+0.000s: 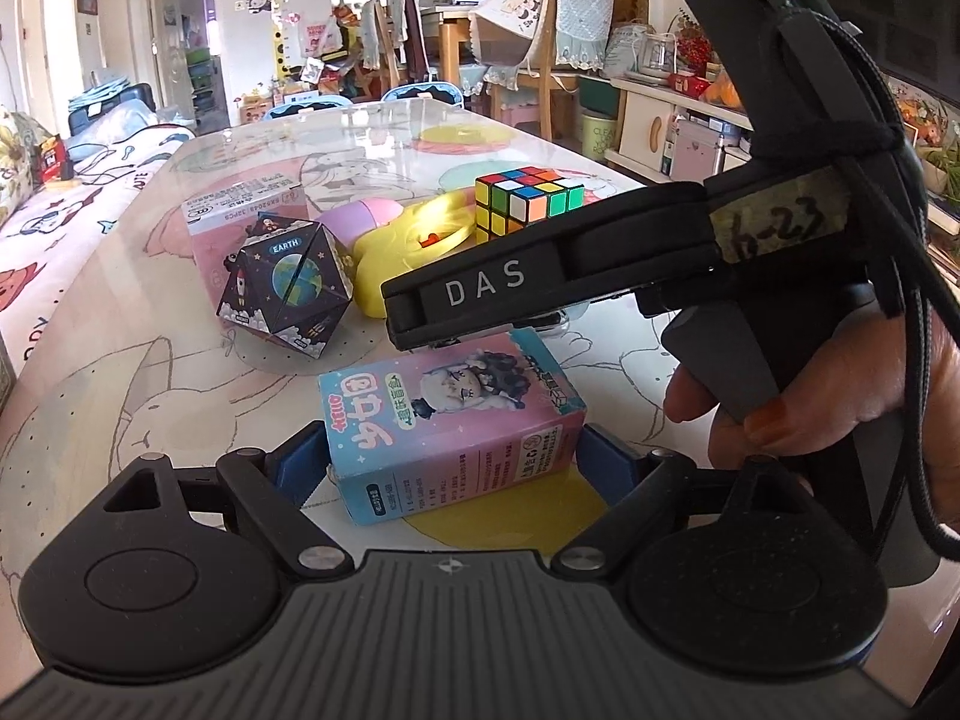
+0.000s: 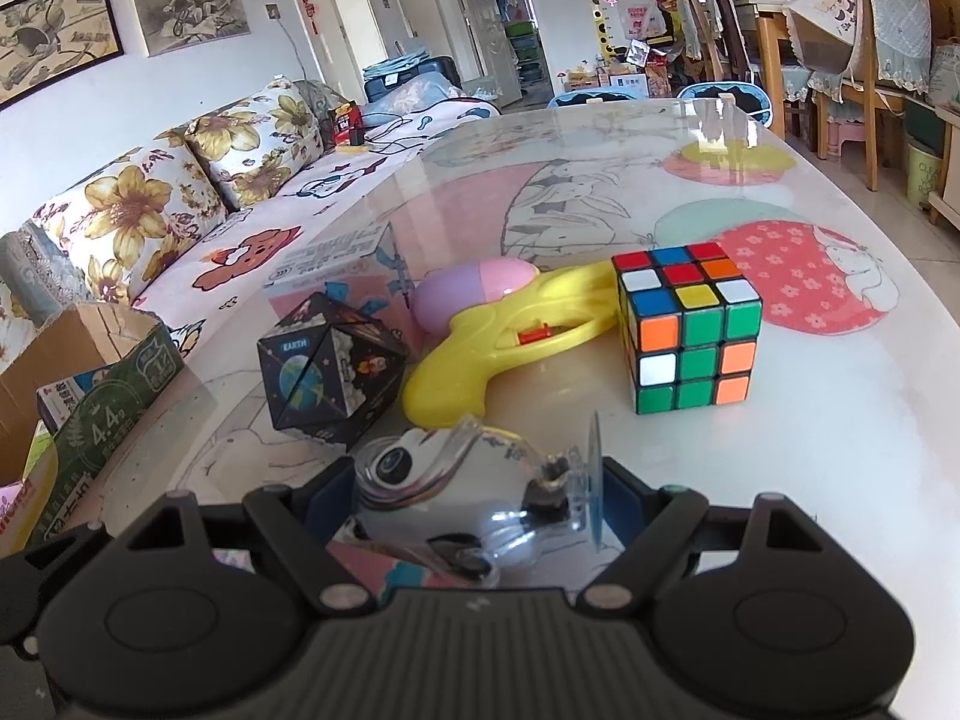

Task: Organize rigid objects
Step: 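Grasp the pink-and-blue drink box with the left tool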

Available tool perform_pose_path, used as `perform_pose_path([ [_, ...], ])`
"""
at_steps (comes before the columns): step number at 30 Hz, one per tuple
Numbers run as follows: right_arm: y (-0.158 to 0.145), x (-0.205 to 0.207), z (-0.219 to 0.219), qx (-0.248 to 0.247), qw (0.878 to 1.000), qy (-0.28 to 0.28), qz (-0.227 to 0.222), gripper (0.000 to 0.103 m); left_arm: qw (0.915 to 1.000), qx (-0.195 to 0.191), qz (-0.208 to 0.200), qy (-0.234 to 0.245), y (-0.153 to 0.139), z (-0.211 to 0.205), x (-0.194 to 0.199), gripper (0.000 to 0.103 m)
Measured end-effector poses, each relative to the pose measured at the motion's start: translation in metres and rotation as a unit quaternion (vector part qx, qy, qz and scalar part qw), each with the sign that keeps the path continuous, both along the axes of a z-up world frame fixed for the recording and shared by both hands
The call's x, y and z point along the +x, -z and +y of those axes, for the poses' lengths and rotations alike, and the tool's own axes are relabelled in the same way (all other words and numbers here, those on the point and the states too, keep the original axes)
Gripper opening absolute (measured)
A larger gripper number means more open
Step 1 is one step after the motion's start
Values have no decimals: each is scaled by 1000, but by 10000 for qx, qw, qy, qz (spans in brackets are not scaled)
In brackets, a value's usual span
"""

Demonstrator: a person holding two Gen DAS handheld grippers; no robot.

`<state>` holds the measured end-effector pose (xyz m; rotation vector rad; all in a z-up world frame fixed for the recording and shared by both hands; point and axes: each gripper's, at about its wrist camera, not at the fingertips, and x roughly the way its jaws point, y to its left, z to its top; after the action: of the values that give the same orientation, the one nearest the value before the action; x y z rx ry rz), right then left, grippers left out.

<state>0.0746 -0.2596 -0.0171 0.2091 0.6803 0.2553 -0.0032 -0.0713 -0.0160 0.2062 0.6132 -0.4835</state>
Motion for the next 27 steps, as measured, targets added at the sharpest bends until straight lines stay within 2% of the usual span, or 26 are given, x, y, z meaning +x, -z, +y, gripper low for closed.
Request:
perform_pose_path([
  [8,0,0,2,141,9999,-55,59,83,9999,-1,-57,87,0,8,-7,103],
  [15,-1,0,10,252,9996,-90,84,83,9999,-90,-24,-80,-2,21,-6,103],
  [27,-16,-1,34,289,9993,-210,-139,83,9987,-347,-233,-276,-12,39,-13,103],
])
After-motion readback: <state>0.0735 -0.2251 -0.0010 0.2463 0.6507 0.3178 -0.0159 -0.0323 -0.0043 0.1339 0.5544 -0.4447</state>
